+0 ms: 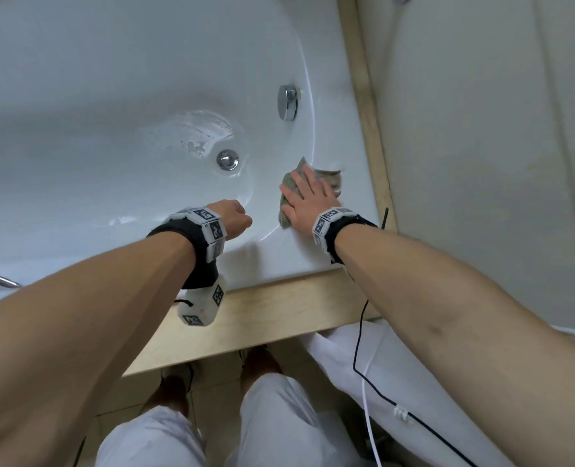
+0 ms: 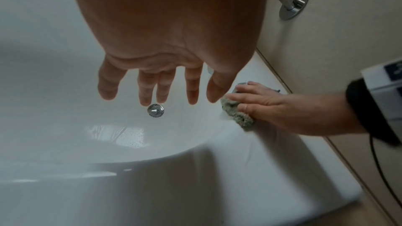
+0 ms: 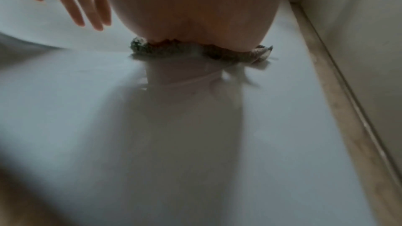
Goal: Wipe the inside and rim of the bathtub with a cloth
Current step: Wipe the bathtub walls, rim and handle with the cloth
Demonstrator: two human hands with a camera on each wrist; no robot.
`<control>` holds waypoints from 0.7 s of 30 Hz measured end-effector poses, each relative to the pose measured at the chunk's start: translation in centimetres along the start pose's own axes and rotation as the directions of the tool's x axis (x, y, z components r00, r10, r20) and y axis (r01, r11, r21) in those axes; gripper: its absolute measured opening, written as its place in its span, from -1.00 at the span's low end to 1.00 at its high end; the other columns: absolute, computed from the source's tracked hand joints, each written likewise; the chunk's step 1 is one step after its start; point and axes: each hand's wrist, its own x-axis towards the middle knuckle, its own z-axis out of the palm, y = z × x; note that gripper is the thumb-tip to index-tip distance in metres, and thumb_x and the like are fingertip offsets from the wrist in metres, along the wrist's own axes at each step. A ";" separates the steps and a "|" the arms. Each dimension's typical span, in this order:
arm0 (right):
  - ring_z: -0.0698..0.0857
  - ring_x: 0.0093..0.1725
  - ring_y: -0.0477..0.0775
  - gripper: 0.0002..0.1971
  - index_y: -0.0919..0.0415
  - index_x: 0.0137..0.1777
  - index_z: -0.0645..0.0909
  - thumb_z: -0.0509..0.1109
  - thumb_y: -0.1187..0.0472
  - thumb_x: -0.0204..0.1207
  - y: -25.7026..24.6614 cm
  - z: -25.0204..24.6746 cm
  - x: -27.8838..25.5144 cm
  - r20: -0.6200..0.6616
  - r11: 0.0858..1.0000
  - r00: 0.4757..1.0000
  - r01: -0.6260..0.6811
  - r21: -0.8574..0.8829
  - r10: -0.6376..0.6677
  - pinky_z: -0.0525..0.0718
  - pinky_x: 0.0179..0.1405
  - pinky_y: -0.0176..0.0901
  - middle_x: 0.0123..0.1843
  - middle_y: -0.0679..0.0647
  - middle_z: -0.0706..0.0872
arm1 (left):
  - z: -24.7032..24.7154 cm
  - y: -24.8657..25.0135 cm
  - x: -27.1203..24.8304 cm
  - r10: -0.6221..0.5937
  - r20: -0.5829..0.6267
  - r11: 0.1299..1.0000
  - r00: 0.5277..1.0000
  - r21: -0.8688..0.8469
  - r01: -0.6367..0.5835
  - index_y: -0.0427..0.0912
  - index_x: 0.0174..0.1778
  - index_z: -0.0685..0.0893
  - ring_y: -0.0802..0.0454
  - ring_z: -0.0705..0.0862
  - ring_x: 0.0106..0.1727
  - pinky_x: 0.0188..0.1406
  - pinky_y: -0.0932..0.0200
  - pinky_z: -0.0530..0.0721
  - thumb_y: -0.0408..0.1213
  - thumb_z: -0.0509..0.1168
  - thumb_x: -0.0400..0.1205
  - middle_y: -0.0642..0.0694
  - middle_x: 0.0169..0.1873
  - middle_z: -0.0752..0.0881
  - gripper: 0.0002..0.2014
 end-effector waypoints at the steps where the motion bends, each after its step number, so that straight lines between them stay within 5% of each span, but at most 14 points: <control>1: -0.32 0.72 0.12 -0.44 -0.10 0.72 0.00 -0.12 -0.11 0.72 0.8 -0.6 0.7 0.014 1.000 1.000 0.011 -0.014 -0.011 -0.21 0.66 0.19 0.77 0.02 -0.20 | -0.1 0.2 0.2 -0.012 0.002 1.000 1.000 0.000 0.012 -0.15 0.46 0.55 -0.19 0.52 0.42 0.33 0.10 0.46 -0.19 0.21 0.68 -0.17 0.42 0.57 -0.59; 11: -0.32 0.72 0.17 -0.40 -0.10 0.73 -0.16 -0.11 -0.11 0.73 5.7 -3.4 3.2 -0.048 0.999 0.998 -0.032 0.025 0.034 -0.20 0.66 0.23 0.75 0.02 -0.33 | -0.5 3.6 1.6 0.010 0.008 0.999 1.000 0.051 -0.011 -0.27 0.35 0.62 -0.24 0.58 0.34 0.24 0.11 0.51 -0.22 0.18 0.69 -0.24 0.32 0.63 -0.64; 17: -0.27 0.72 0.22 -0.36 -0.02 0.73 -0.23 -0.09 -0.12 0.73 6.6 -1.2 1.4 -0.095 0.962 0.969 -0.211 0.171 0.229 -0.15 0.67 0.26 0.76 0.10 -0.29 | -0.3 4.0 1.1 0.058 0.006 0.995 0.998 0.084 -0.058 -0.28 0.23 0.64 -0.18 0.58 0.16 0.11 0.13 0.49 -0.23 0.16 0.69 -0.24 0.32 0.63 -0.70; 21: -0.21 0.73 0.24 -0.35 0.00 0.74 -0.20 -0.04 -0.11 0.73 5.4 1.6 -1.7 -0.118 0.911 0.923 -0.331 0.245 0.367 -0.08 0.67 0.27 0.76 0.12 -0.24 | -0.4 3.1 0.5 0.059 0.013 0.993 0.998 0.105 -0.060 -0.28 0.36 0.62 -0.25 0.57 0.34 0.24 0.10 0.51 -0.23 0.16 0.69 -0.25 0.35 0.61 -0.64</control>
